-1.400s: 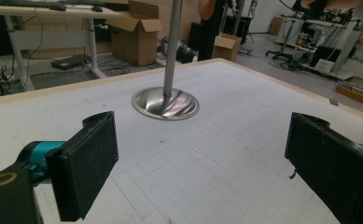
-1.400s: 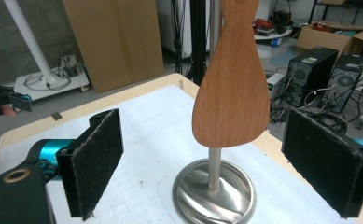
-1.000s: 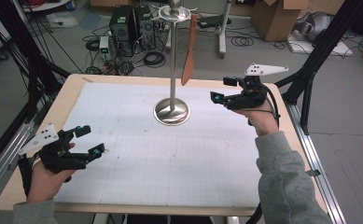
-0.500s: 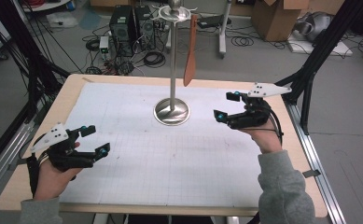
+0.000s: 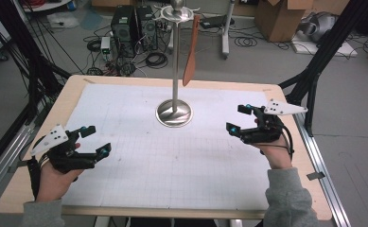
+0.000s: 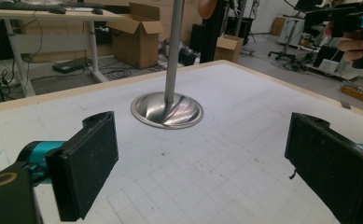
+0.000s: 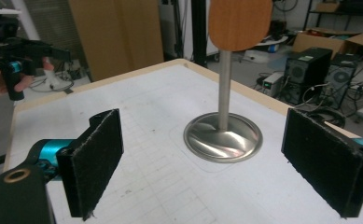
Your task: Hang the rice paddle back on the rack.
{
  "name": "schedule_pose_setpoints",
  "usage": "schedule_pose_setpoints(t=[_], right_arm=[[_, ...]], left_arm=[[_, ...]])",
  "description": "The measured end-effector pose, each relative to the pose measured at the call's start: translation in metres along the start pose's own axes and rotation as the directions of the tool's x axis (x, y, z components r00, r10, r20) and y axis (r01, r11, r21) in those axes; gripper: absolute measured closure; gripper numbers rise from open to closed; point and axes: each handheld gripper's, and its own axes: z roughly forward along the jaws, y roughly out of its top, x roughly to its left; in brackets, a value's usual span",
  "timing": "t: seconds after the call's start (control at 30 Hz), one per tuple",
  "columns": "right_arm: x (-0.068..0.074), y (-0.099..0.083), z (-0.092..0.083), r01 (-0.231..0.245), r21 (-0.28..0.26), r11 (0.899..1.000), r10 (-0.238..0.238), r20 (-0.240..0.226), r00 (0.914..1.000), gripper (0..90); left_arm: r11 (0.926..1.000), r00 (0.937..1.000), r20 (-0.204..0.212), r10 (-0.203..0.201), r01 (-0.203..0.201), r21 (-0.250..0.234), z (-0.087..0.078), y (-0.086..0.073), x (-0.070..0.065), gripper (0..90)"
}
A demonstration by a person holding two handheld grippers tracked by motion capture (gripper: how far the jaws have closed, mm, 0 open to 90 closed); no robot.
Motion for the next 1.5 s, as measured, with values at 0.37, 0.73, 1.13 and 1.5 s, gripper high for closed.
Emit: schedule_pose_setpoints(t=[0.37,0.73,1.13,1.5], right_arm=[[-0.007,-0.027,-0.014,-0.049,-0.020,0.999,0.050,0.066,0.9965,11.4],[-0.007,-0.047,-0.025,-0.064,-0.025,0.998,0.066,0.096,0.9931,11.4],[-0.011,-0.065,-0.035,-0.092,-0.035,0.995,0.096,0.133,0.9865,11.4],[-0.015,-0.085,-0.050,-0.130,-0.061,0.990,0.139,0.166,0.9763,11.4]], left_arm=[[0.9996,0.9997,0.012,-0.023,0.023,-0.013,0.000,-0.001,0.002,10.0],[0.9998,0.9998,0.008,-0.021,0.021,-0.004,0.002,-0.003,0.001,10.0],[0.9999,0.9999,0.006,-0.011,0.011,-0.003,0.002,-0.004,0.001,10.1],[0.9997,0.9997,-0.006,-0.024,0.024,0.006,0.003,-0.008,0.005,10.2]])
